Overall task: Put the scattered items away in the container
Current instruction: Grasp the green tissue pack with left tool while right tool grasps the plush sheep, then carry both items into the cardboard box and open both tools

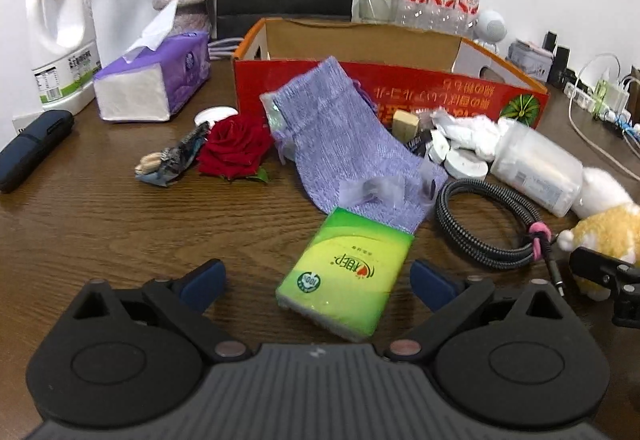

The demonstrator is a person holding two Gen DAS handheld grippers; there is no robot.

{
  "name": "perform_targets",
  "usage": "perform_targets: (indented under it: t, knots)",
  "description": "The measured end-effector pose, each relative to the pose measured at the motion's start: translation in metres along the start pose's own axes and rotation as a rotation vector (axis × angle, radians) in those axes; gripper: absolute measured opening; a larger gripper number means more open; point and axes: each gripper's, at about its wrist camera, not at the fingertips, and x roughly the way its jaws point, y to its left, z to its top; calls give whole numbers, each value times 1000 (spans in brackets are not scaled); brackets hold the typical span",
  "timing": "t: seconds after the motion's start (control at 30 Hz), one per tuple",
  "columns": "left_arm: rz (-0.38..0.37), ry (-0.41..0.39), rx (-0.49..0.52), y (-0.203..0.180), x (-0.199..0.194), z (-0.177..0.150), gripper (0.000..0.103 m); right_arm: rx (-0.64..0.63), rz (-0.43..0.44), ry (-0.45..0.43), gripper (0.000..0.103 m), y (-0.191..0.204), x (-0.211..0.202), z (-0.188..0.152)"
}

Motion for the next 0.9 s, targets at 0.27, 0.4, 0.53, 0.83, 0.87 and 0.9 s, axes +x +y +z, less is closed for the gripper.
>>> perform_targets:
  t: [0.27,0.4,0.53,0.83,0.87,0.9]
  knots:
    - [-51,-58,16,-4,-11,-3,47,29,57,-26,98,-12,-8,-6]
    - [-74,-85,-10,-2,-24,-9,47,31,45,-74,97,-15,-21,-10]
    - [-103,-113,-31,3,-38,-2,48,31,56,-134,97,-17,-33,-1]
    - [-184,-194,-97,14,-22,106,48,-54,115,-272,98,1,-3,98]
    - [-172,-193,-105,13,-14,121,48,-58,118,-272,98,4,6,111]
    - [-160,-192,-108,11,-7,134,48,-59,120,-269,98,7,15,123]
